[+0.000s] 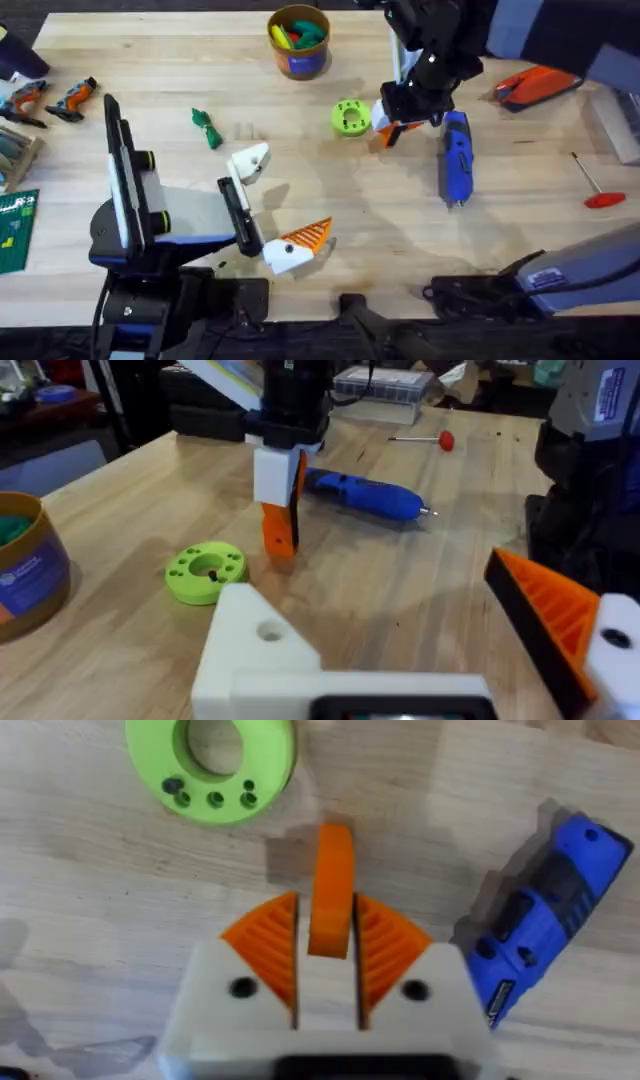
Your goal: Pick up the gripper from the table and insert it into the empty holder that is missing its gripper. Then pick up a screw, insert it into the mounting hole, and use the screwdriver to tighten it. Finally, clean up the table by picking up the vegetable and placing it into the bucket.
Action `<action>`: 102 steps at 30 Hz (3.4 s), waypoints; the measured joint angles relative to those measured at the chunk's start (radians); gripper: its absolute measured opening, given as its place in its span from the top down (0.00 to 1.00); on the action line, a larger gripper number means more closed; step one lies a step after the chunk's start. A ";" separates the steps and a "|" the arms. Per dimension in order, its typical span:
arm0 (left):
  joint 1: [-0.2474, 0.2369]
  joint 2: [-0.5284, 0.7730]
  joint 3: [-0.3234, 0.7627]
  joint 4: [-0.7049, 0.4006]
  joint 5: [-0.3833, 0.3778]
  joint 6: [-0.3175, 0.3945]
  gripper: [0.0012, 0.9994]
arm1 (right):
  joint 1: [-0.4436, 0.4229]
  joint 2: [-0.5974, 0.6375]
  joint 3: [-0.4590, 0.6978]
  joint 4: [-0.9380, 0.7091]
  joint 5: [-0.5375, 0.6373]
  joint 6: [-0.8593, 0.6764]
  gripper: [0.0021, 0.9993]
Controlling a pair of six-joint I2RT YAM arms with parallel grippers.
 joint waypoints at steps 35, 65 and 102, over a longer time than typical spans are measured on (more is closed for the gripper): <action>0.000 0.000 0.000 0.000 0.000 0.000 0.01 | -0.075 -0.284 0.181 -0.019 -0.258 -0.003 0.99; 0.000 0.000 0.000 0.000 0.000 0.000 0.01 | -0.234 -0.042 -0.708 2.143 -1.491 0.912 0.99; 0.000 0.000 0.000 0.000 0.000 0.000 0.01 | -0.030 0.058 -0.715 2.187 -1.553 1.143 0.99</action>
